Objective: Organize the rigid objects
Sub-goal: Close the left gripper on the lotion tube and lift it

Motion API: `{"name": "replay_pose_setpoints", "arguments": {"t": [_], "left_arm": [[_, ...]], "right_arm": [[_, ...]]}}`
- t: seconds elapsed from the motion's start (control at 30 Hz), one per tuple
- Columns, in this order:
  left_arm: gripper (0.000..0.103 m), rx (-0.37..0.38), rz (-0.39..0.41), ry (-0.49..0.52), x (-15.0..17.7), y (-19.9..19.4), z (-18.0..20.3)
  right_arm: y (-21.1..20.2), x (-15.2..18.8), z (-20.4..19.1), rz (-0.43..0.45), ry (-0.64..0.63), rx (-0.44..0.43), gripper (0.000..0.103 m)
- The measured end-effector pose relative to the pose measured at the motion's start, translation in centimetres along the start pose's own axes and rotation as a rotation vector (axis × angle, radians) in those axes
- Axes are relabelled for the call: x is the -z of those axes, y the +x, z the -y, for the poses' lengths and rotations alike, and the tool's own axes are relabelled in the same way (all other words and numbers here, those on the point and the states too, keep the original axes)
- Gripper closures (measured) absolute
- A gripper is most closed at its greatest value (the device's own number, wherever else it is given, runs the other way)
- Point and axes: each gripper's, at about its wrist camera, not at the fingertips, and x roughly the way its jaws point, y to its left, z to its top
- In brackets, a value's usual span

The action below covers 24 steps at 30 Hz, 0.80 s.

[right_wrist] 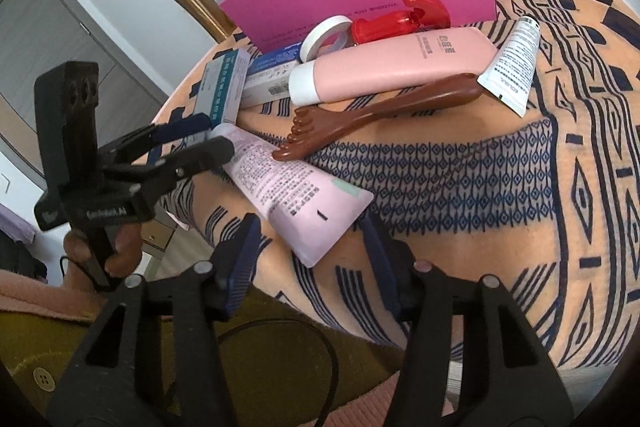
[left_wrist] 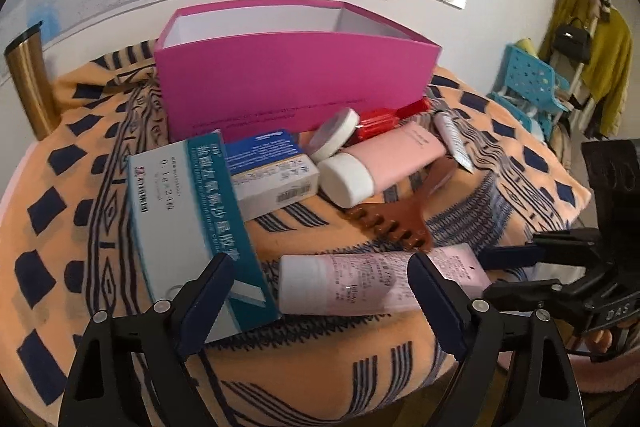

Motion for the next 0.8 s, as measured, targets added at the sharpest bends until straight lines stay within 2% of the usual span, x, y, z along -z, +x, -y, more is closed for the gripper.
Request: {"name": "replay_pose_setpoints", "arguments": {"t": [0.13,0.2,0.43,0.53,0.8], "left_arm": [[0.032,0.070,-0.014,0.003,0.0,0.0,0.2],[0.041,0.086,-0.053,-0.009,0.2,0.7,0.0],[0.041,0.093,-0.084,-0.028,0.7,0.6,0.0],[0.041,0.093,-0.099,-0.026,0.8,0.6,0.5],[0.041,0.152,-0.127,-0.038,1.0,0.1,1.5]], "right_arm": [[0.0,0.2,-0.3,-0.002,-0.014,0.014,0.047],[0.1,0.2,-0.5,-0.002,-0.017,0.014,0.047],[0.2,0.1,-0.2,0.007,-0.006,-0.001,0.047],[-0.1,0.1,-0.1,0.017,-0.011,0.019,0.047],[-2.2,-0.4,0.2,0.067,-0.025,0.058,0.047]]}}
